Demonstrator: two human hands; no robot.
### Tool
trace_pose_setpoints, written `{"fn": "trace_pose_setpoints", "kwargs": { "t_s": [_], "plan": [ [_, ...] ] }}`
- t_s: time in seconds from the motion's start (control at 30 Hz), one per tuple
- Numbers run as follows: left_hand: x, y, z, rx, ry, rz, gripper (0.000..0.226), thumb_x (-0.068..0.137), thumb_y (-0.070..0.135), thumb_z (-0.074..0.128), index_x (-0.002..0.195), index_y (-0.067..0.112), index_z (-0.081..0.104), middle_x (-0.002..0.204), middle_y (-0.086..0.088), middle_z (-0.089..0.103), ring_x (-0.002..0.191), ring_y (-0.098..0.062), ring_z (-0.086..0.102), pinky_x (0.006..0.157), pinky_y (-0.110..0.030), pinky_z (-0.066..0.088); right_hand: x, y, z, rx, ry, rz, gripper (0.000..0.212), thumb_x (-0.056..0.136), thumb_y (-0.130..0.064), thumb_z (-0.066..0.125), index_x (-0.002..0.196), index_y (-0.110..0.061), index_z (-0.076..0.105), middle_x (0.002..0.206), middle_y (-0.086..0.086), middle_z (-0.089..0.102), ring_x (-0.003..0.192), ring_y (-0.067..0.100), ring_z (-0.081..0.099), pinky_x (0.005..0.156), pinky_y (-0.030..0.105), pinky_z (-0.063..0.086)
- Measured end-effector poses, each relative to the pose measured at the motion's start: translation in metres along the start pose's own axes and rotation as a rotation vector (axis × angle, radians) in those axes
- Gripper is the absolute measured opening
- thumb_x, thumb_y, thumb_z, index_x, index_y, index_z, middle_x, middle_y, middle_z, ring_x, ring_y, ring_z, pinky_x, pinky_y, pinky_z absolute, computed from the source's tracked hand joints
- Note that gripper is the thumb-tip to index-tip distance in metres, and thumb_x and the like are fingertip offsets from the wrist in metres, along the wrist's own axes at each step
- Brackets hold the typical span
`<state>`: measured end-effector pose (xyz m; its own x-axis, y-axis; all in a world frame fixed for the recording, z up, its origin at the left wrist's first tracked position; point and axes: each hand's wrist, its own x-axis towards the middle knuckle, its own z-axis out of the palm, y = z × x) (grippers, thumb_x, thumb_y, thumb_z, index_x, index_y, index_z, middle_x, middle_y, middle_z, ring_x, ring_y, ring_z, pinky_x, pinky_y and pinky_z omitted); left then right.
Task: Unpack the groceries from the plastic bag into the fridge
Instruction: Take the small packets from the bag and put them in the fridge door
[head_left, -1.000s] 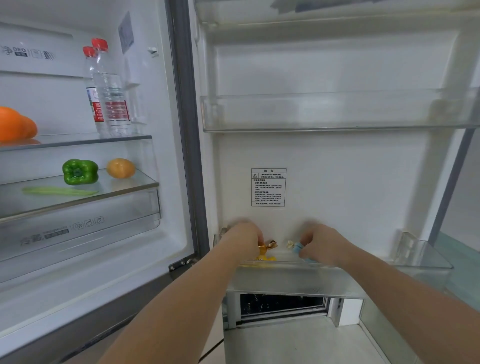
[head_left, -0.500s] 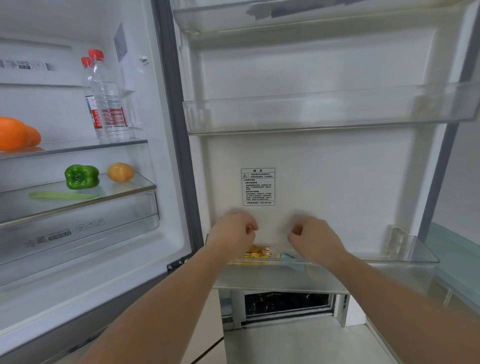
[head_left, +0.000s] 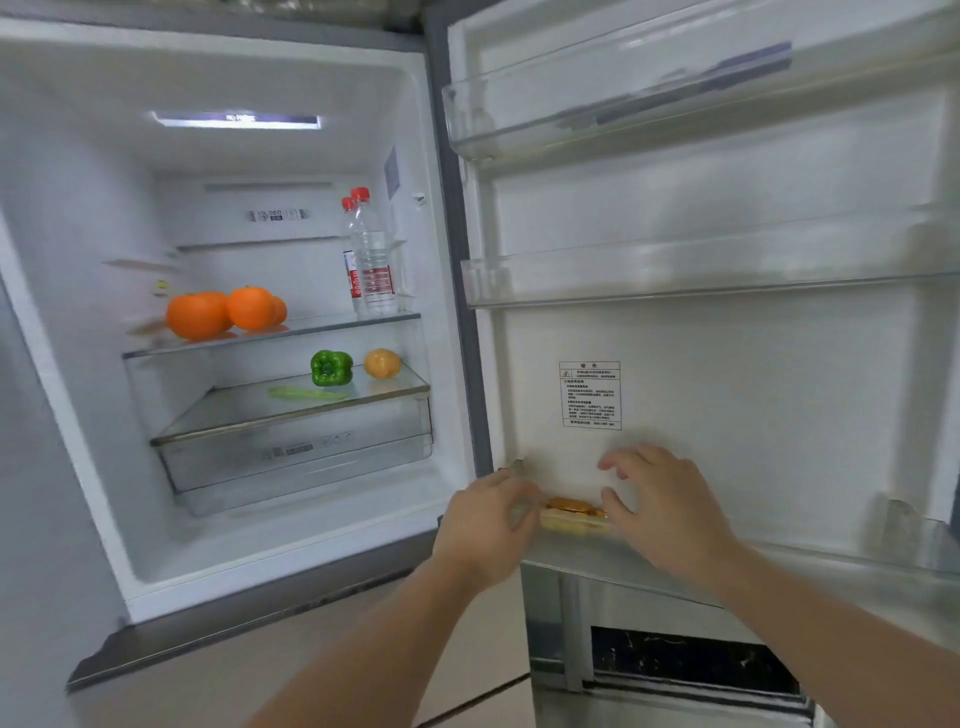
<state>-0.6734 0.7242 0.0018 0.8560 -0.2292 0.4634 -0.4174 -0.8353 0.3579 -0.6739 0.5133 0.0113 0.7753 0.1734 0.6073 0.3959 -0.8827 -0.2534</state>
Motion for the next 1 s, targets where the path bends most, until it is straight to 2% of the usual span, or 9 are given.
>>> {"fn": "trace_pose_setpoints", "kwargs": {
  "t_s": [0.13,0.27,0.43,0.73,1.0],
  "plan": [
    [-0.036,-0.01,-0.027,0.085,0.048,-0.084,0.032,0.095,0.035,0.049,0.125,0.029,0.058,0.124,0.01,0.058,0.114,-0.014,0.052,0.095,-0.03,0.042,-0.016,-0.033,0.003,-0.006,-0.094,-0.118,0.036,0.091,-0.031,0.051,0.127,-0.029,0.052,0.12,-0.012,0.052,0.113,0.011,0.049,0.097,0.03,0.033],
    [-0.079,-0.024,-0.067,0.153,0.065,-0.192,0.039,0.097,0.036,0.047,0.136,0.03,0.048,0.141,0.011,0.047,0.13,-0.013,0.041,0.106,-0.029,0.034,-0.029,-0.068,0.003,0.05,-0.146,-0.168,0.043,0.093,-0.033,0.049,0.135,-0.03,0.044,0.129,-0.014,0.047,0.115,0.005,0.045,0.1,0.026,0.034],
    [-0.151,-0.04,-0.116,0.214,0.068,-0.309,0.043,0.095,0.037,0.049,0.137,0.03,0.044,0.142,0.01,0.044,0.129,-0.014,0.04,0.105,-0.031,0.037,-0.055,-0.121,0.001,0.124,-0.195,-0.194,0.05,0.092,-0.036,0.052,0.14,-0.03,0.039,0.137,-0.012,0.044,0.118,0.007,0.048,0.099,0.026,0.042],
    [-0.326,-0.048,-0.194,0.273,0.071,-0.604,0.053,0.091,0.042,0.053,0.141,0.033,0.039,0.145,0.007,0.04,0.129,-0.016,0.039,0.104,-0.032,0.038,-0.131,-0.258,-0.005,0.234,-0.32,-0.367,0.05,0.091,-0.037,0.054,0.139,-0.027,0.042,0.136,-0.008,0.045,0.126,0.012,0.043,0.097,0.023,0.036],
    [-0.455,0.0,-0.259,0.413,0.163,-0.875,0.054,0.087,0.046,0.054,0.138,0.035,0.041,0.143,0.008,0.042,0.129,-0.017,0.04,0.104,-0.035,0.039,-0.187,-0.363,-0.025,0.406,-0.452,-0.585,0.048,0.089,-0.036,0.056,0.135,-0.026,0.044,0.134,-0.007,0.045,0.125,0.015,0.045,0.095,0.029,0.041]
  ]
}}
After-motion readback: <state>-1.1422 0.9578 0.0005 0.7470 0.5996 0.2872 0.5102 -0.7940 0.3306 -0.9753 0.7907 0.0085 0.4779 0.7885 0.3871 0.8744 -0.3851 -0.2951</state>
